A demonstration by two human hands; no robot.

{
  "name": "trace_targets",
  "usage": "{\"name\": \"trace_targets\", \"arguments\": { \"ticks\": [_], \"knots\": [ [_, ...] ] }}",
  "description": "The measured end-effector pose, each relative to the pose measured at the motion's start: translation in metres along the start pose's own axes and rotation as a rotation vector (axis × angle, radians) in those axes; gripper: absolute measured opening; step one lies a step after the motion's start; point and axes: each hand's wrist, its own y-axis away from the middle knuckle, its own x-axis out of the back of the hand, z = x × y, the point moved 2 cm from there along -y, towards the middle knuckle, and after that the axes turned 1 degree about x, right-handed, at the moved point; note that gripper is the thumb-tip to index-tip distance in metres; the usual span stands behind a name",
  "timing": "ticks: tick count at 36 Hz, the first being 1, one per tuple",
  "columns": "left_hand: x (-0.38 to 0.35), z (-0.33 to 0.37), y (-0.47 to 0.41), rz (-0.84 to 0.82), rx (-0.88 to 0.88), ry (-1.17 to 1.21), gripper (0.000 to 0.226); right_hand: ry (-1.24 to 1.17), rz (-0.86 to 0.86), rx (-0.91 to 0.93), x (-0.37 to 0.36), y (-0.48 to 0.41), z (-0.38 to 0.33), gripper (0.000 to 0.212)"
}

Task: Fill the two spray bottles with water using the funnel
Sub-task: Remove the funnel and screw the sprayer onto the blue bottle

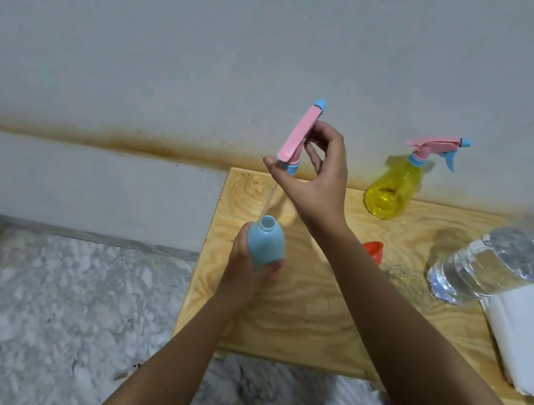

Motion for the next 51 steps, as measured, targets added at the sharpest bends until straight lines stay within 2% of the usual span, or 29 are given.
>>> {"name": "trace_targets", "arguments": {
  "ticks": [5, 11, 16, 23, 32, 38, 47, 51],
  "knots": [
    [0.001, 0.001, -0.001, 0.003, -0.006, 0.003, 0.093, 0.039, -0.024, 0.017, 0.000, 0.005, 0.004, 0.069],
    [0.000, -0.002, 0.000, 0.001, -0.007, 0.001, 0.093, -0.010, 0.051, 0.028, 0.006, -0.007, -0.006, 0.066],
    [0.001, -0.001, 0.000, 0.012, -0.028, -0.008, 0.092, 0.038, 0.068, 0.060, 0.006, -0.013, -0.010, 0.066],
    [0.001, 0.002, 0.000, 0.029, -0.068, -0.008, 0.089, 0.123, -0.017, 0.064, 0.002, -0.001, 0.001, 0.068],
    [-0.003, 0.001, -0.006, 0.054, -0.107, -0.066, 0.091, 0.246, -0.141, 0.006, -0.010, 0.039, 0.053, 0.071],
    [-0.004, 0.001, -0.007, 0.043, -0.118, -0.072, 0.088, 0.151, -0.164, -0.104, -0.017, 0.056, 0.068, 0.069],
    [-0.004, -0.004, -0.007, 0.043, -0.096, -0.075, 0.083, 0.166, -0.218, -0.133, -0.020, 0.059, 0.067, 0.073],
    [-0.005, -0.001, -0.008, 0.040, -0.079, -0.069, 0.083, 0.153, -0.194, -0.123, -0.022, 0.069, 0.068, 0.048]
  ]
}}
